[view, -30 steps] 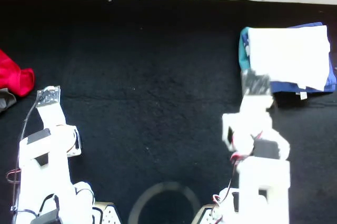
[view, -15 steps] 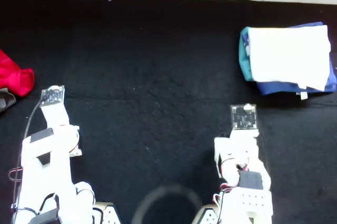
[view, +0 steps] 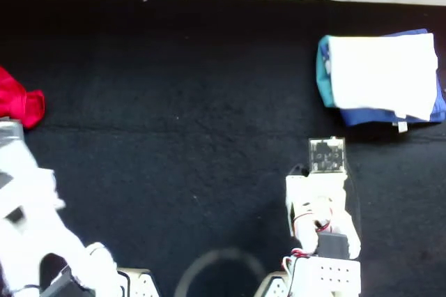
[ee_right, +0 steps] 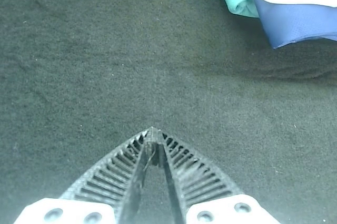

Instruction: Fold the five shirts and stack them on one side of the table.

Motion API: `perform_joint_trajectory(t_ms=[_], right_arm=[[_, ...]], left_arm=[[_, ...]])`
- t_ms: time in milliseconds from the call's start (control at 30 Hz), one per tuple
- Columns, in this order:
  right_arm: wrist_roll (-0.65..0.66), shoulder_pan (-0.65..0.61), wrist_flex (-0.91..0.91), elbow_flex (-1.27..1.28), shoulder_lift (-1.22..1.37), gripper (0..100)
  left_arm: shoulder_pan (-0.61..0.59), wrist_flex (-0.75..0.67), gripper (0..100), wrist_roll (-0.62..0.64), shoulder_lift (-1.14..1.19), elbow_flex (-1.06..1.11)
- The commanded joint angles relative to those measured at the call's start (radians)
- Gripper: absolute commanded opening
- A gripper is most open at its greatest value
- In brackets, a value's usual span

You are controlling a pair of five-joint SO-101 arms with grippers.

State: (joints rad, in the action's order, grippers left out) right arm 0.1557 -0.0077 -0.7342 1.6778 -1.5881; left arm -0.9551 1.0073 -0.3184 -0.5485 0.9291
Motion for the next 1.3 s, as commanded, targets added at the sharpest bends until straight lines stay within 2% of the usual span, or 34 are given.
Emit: perform_joint_trajectory(t_ms=[0, 200, 367, 567, 767, 967, 1267], right_arm=[[0.000, -0.007, -0.001, 0.102, -0.013, 1.2], [0.000, -0.007, -0.001, 0.102, -0.013, 1.2], [0.000, -0.007, -0.001, 0.102, -0.013, 1.2], [0.000, -0.007, -0.001, 0.102, -0.013, 1.2], [0.000, -0.007, -0.001, 0.102, -0.013, 1.2], [0.000, -0.007, -0.001, 0.102, -0.013, 1.2], [0.000, -0.007, -0.001, 0.102, -0.013, 1.2]], left_arm=[[-0.136, 0.064, 2, -0.087, -0.001, -0.222], [-0.248, 0.029, 17, -0.239, 0.087, -0.390], [-0.357, -0.083, 18, -0.241, 0.351, -0.521], [-0.449, -0.089, 18, -0.241, 0.644, -0.785], [-0.432, -0.087, 18, -0.238, 0.828, -0.891], [-0.384, -0.084, 18, -0.236, 0.878, -0.883], [-0.289, 0.077, 18, -0.235, 0.832, -0.894]])
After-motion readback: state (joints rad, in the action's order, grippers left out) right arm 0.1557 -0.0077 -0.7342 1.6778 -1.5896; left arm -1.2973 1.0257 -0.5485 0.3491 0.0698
